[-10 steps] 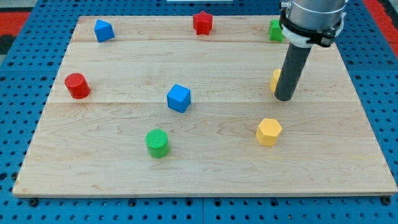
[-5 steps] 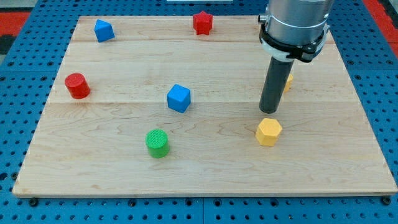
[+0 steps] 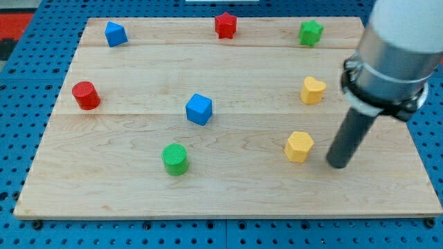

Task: Slide the yellow hexagon closer to the green circle

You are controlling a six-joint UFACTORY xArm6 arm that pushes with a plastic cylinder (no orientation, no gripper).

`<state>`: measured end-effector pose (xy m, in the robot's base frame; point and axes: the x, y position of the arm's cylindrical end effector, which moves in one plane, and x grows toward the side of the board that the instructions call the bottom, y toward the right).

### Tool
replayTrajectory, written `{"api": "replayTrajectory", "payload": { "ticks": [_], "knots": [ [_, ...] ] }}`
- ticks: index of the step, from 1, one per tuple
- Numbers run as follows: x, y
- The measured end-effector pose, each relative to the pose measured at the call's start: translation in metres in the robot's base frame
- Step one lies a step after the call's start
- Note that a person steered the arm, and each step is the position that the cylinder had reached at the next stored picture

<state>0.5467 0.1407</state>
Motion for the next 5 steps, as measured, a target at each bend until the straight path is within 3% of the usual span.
{"api": "replayTrajectory", "payload": {
  "ticks": [1,2,3,4,5],
  "knots": [
    [-0.036,-0.044],
    [-0.076,-0.021],
    [-0.08,-0.063],
    [-0.061,-0.165],
    [-0.066,-0.184]
  ]
}}
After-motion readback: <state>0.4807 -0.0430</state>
